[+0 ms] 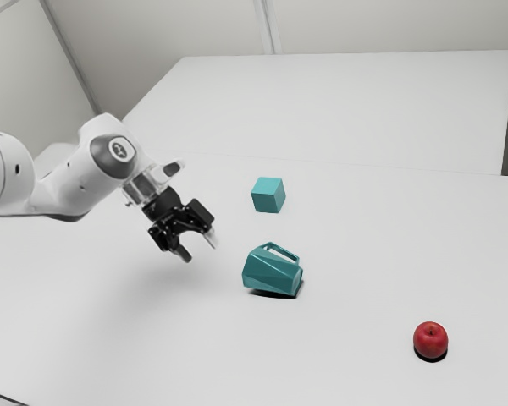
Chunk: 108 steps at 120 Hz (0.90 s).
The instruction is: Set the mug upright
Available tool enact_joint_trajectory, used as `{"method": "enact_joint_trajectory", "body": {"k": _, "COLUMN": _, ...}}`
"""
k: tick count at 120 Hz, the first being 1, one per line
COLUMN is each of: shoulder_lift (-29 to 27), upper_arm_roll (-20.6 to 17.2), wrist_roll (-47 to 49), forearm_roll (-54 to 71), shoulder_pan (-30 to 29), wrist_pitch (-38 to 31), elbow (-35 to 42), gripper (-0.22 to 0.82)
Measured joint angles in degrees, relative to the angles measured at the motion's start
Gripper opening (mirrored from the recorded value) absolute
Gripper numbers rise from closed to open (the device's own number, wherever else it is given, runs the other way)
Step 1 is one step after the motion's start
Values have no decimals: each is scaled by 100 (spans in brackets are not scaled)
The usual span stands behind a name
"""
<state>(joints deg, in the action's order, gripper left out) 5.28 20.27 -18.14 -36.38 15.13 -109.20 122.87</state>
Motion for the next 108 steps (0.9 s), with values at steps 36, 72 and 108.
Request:
{"method": "enact_joint_trajectory", "body": {"k": 36, "shoulder_lift": 431, "upper_arm_roll": 28, "wrist_roll": -409, "forearm_roll": -888, "shoulder_pan": 267, "wrist_pitch": -11, "elbow": -110, "gripper": 60}}
{"method": "enact_joint_trajectory", "body": {"k": 72, "shoulder_lift": 960, "upper_arm_roll": 34, "wrist_roll": -740, "forearm_roll": -1798, "shoulder_pan": 435, "wrist_pitch": -176, "elbow": -304, "gripper": 60}}
{"method": "enact_joint_trajectory", "body": {"k": 108, "shoulder_lift": 1174, "upper_arm_roll": 38, "wrist_roll": -976, "forearm_roll": -2362, "shoulder_pan": 562, "wrist_pitch": -285, "elbow": -388, "gripper": 60}}
